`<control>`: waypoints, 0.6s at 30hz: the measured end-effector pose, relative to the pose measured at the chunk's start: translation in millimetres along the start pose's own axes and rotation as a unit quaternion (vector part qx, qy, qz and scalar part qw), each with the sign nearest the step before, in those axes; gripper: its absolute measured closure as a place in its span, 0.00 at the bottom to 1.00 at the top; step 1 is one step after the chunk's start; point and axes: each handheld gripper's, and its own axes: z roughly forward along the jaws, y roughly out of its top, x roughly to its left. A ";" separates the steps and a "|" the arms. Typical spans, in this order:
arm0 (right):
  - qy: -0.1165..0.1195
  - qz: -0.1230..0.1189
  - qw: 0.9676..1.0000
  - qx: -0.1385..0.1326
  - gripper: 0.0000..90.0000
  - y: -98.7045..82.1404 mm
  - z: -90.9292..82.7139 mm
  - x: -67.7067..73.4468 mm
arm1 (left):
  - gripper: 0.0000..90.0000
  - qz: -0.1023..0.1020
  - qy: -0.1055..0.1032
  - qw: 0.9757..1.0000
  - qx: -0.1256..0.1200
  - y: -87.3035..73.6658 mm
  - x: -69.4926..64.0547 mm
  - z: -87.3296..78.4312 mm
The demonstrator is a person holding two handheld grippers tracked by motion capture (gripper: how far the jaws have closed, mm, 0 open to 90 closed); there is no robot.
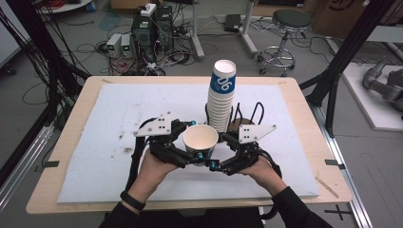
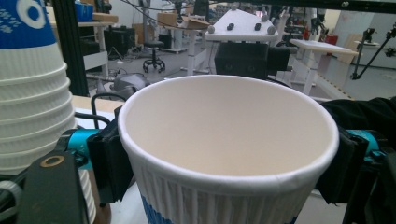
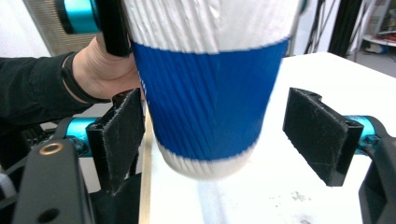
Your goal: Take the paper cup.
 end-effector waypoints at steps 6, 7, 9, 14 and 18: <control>-0.016 0.001 1.000 -0.004 0.23 1.0 -8.7 -3.8 | 0.23 -0.002 0.017 1.000 -0.002 -4.2 4.2 -9.8; -0.019 0.000 1.000 -0.005 0.23 1.0 -10.3 -4.8 | 0.23 0.000 0.019 1.000 -0.002 -4.9 4.8 -11.8; -0.028 0.002 1.000 -0.005 0.23 0.8 -13.6 -6.7 | 0.23 -0.001 0.025 1.000 -0.002 -5.7 5.8 -15.4; -0.044 0.001 0.999 -0.008 0.23 0.2 -22.7 -11.2 | 0.23 -0.002 0.037 0.999 -0.001 -8.3 8.0 -23.7; -0.059 0.002 0.998 -0.013 0.23 0.2 -30.5 -14.4 | 0.23 0.002 0.045 0.999 0.003 -10.5 8.4 -28.0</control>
